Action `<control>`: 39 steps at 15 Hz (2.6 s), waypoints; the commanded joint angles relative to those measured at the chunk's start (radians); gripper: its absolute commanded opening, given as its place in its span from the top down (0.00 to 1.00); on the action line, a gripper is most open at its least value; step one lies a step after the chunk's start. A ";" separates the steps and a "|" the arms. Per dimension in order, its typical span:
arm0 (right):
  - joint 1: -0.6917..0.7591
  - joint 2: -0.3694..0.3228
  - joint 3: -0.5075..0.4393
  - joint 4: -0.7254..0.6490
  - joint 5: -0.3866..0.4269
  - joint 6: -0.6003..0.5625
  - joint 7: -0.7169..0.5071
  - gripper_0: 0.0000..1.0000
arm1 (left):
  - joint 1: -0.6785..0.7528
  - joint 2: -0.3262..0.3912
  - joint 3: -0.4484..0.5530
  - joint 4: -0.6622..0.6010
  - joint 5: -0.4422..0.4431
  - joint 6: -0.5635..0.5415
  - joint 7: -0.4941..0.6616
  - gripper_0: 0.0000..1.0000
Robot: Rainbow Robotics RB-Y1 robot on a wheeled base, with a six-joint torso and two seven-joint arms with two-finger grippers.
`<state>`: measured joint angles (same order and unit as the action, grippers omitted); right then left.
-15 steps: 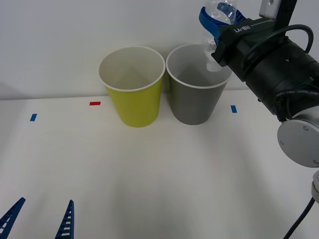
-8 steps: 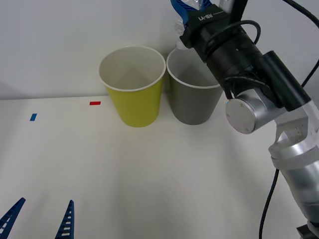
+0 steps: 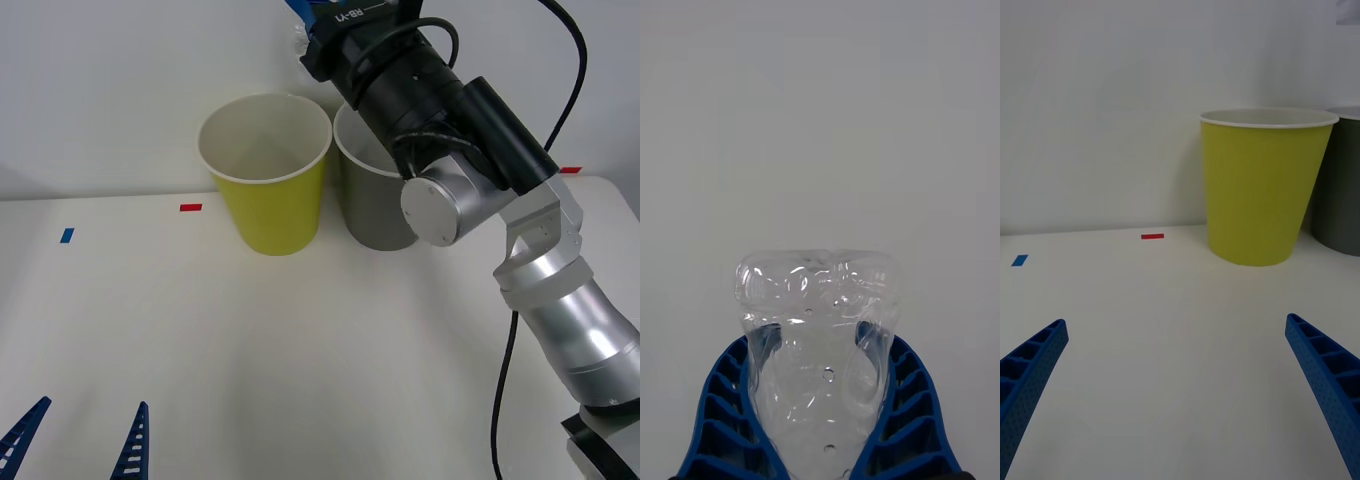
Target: Put cans in the gray bin and PET bottles in the light green bin.
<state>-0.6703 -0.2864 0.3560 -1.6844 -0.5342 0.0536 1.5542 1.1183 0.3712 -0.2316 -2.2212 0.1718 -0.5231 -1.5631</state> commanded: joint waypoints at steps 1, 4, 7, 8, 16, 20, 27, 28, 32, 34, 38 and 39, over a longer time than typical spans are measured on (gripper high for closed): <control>-0.081 0.006 0.063 0.127 -0.009 -0.055 -0.006 1.00 | 0.000 0.000 0.000 0.000 0.000 0.000 0.000 0.00; -0.127 0.019 0.109 0.209 -0.015 -0.054 -0.016 1.00 | 0.000 0.000 0.000 0.000 0.000 0.000 0.000 0.00; -0.167 0.027 0.143 0.262 -0.018 -0.054 -0.025 1.00 | 0.000 0.000 0.000 0.000 0.000 0.000 0.000 0.00; -0.173 0.026 0.147 0.270 -0.018 -0.047 -0.025 1.00 | 0.000 0.000 0.000 0.000 0.000 0.000 0.000 0.00; -0.224 0.004 0.182 0.325 -0.023 -0.066 -0.037 1.00 | 0.000 0.000 0.000 0.000 0.000 0.000 0.000 0.00; -0.224 0.003 0.189 0.327 -0.030 -0.087 -0.052 0.94 | 0.000 0.000 0.000 0.000 0.000 0.000 0.000 0.00; -0.224 0.010 0.189 0.328 -0.033 -0.087 -0.062 0.00 | 0.000 0.000 0.000 0.000 0.000 0.000 0.000 0.00; -0.224 0.010 0.189 0.328 -0.035 -0.089 -0.063 0.00 | 0.000 0.000 0.000 0.000 0.000 0.000 0.000 0.00; -0.222 0.010 0.189 0.328 -0.035 -0.098 -0.065 0.00 | 0.000 0.000 0.000 0.000 0.000 0.000 0.000 0.00; -0.222 0.009 0.192 0.328 -0.036 -0.107 -0.065 0.00 | 0.000 0.000 0.000 0.000 0.000 0.000 0.000 0.00; -0.209 0.009 0.193 0.313 -0.027 -0.107 -0.055 0.00 | 0.000 0.000 0.000 0.000 0.000 0.000 0.000 0.00; -0.198 0.004 0.193 0.296 -0.024 -0.106 -0.052 0.00 | 0.000 0.000 0.000 0.000 0.000 0.000 0.000 0.00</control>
<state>-0.8786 -0.2783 0.5492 -1.3727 -0.5627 -0.0542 1.4978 1.1183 0.3712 -0.2316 -2.2212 0.1718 -0.5231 -1.5631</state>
